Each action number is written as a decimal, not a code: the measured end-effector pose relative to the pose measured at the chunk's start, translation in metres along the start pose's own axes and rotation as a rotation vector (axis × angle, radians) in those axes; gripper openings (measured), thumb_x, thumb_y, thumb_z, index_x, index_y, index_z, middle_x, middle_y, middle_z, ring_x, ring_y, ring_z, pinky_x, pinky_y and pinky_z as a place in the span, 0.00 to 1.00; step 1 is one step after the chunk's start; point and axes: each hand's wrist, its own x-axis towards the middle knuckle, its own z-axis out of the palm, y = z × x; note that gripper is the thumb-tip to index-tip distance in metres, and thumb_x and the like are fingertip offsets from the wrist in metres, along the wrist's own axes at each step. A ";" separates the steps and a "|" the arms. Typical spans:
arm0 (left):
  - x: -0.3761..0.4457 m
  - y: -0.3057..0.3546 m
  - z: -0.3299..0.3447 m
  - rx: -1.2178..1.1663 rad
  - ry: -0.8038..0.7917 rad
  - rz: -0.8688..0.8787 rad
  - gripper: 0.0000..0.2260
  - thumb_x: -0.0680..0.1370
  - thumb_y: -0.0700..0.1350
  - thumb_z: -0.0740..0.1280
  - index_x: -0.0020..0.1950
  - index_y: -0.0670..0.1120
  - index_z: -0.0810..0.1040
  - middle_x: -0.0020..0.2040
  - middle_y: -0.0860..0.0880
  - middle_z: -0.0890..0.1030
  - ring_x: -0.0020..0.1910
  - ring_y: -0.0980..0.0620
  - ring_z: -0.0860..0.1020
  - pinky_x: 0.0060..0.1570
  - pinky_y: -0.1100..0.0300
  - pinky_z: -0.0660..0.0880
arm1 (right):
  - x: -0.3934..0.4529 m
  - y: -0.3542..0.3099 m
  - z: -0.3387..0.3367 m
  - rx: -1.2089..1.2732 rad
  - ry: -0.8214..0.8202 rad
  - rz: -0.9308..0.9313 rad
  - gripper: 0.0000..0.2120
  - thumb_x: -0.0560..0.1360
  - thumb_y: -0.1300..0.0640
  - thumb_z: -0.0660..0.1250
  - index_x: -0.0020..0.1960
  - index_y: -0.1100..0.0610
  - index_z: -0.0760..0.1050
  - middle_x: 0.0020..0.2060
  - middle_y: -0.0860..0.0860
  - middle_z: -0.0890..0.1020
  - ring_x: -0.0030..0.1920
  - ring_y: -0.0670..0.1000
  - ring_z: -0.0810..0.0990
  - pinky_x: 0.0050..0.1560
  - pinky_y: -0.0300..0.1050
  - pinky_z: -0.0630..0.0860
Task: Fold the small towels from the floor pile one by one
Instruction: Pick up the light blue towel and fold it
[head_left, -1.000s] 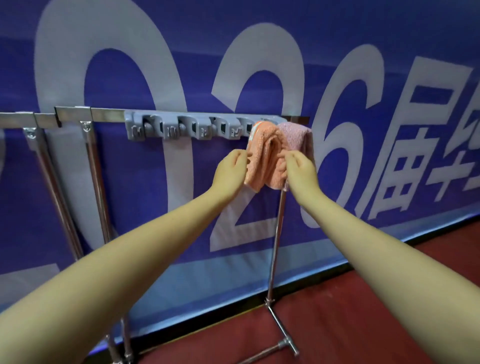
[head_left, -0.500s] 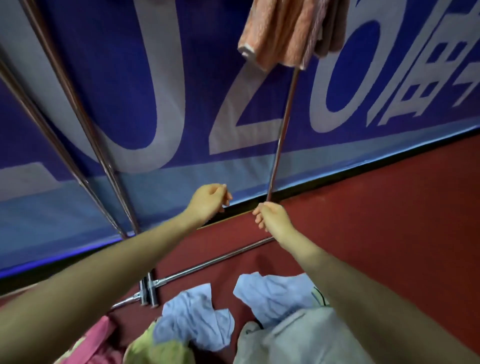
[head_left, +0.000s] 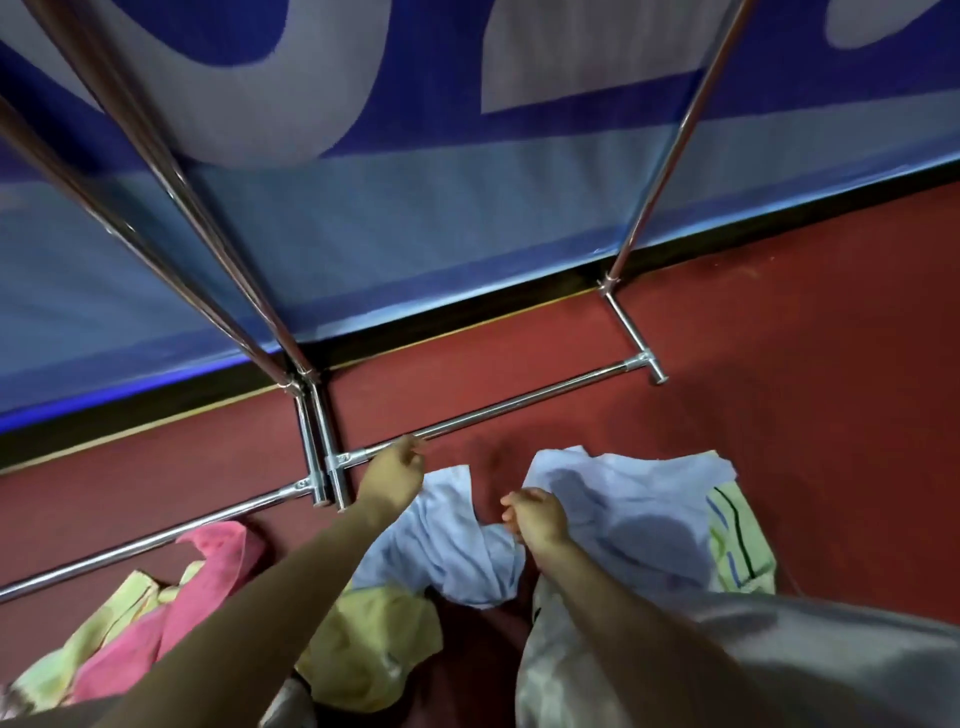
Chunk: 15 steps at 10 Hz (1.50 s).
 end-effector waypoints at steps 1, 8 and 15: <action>0.022 -0.030 0.003 -0.034 0.085 -0.046 0.10 0.79 0.35 0.58 0.52 0.47 0.75 0.45 0.46 0.80 0.42 0.46 0.76 0.44 0.58 0.69 | 0.029 0.021 0.033 -0.098 -0.052 0.024 0.06 0.76 0.62 0.63 0.41 0.59 0.77 0.33 0.50 0.76 0.32 0.47 0.73 0.38 0.42 0.76; 0.096 -0.114 0.074 0.439 -0.138 -0.255 0.15 0.77 0.56 0.58 0.60 0.59 0.77 0.58 0.51 0.82 0.57 0.47 0.79 0.55 0.58 0.71 | 0.115 0.084 0.095 -0.465 -0.119 -0.015 0.29 0.78 0.50 0.39 0.64 0.61 0.72 0.56 0.56 0.77 0.58 0.52 0.76 0.56 0.39 0.70; -0.103 0.027 -0.085 -0.513 -0.067 -0.204 0.03 0.66 0.37 0.66 0.33 0.42 0.73 0.37 0.41 0.72 0.33 0.46 0.70 0.35 0.55 0.67 | -0.118 -0.075 0.025 -0.252 -0.070 -0.597 0.15 0.79 0.63 0.59 0.34 0.58 0.69 0.32 0.49 0.72 0.42 0.50 0.69 0.38 0.41 0.61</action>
